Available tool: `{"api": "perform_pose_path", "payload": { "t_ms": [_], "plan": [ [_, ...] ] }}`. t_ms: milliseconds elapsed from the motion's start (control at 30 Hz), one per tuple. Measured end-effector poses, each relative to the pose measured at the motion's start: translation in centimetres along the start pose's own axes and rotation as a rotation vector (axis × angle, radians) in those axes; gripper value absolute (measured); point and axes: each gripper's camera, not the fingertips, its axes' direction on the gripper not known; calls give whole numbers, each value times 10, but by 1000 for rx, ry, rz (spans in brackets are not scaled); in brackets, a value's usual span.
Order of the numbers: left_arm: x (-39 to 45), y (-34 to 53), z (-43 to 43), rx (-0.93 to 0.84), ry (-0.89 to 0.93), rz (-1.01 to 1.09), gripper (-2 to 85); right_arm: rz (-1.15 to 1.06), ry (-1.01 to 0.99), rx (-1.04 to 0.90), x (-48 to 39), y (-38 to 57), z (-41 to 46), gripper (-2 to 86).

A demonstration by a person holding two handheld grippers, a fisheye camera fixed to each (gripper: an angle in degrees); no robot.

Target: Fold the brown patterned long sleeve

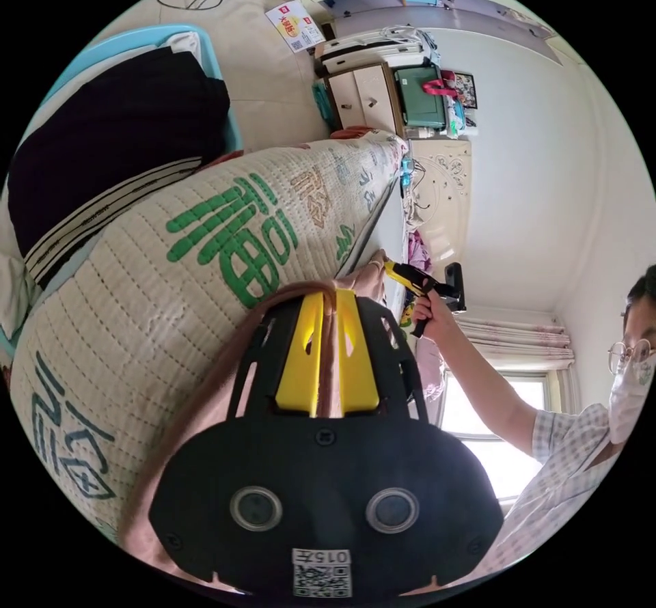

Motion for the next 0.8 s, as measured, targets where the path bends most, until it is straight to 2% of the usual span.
{"api": "perform_pose_path", "payload": {
  "t_ms": [133, 267, 433, 533, 633, 700, 800],
  "plan": [
    [4, 0, 4, -5, -40, -1, 25, 43, 20, 53, -17, 5, 4, 2],
    [18, 9, -1, -43, -69, 32, 43, 82, 4, 168, -29, 57, -32, 13],
    [40, 49, -13, -162, -163, 132, 46, -33, -66, 197, -68, 214, -73, 18],
    [56, 89, -9, -302, -202, 208, 47, 88, -119, 154, -85, 343, -75, 21],
    [74, 131, -2, -425, -252, 280, 48, 237, -214, 198, -119, 472, -75, 17],
    [85, 153, 4, -469, -292, 326, 49, 247, -159, 199, -169, 538, -71, 19],
    [102, 177, 19, -516, -338, 390, 52, 201, -33, 152, -231, 567, -59, 41]
  ]
}}
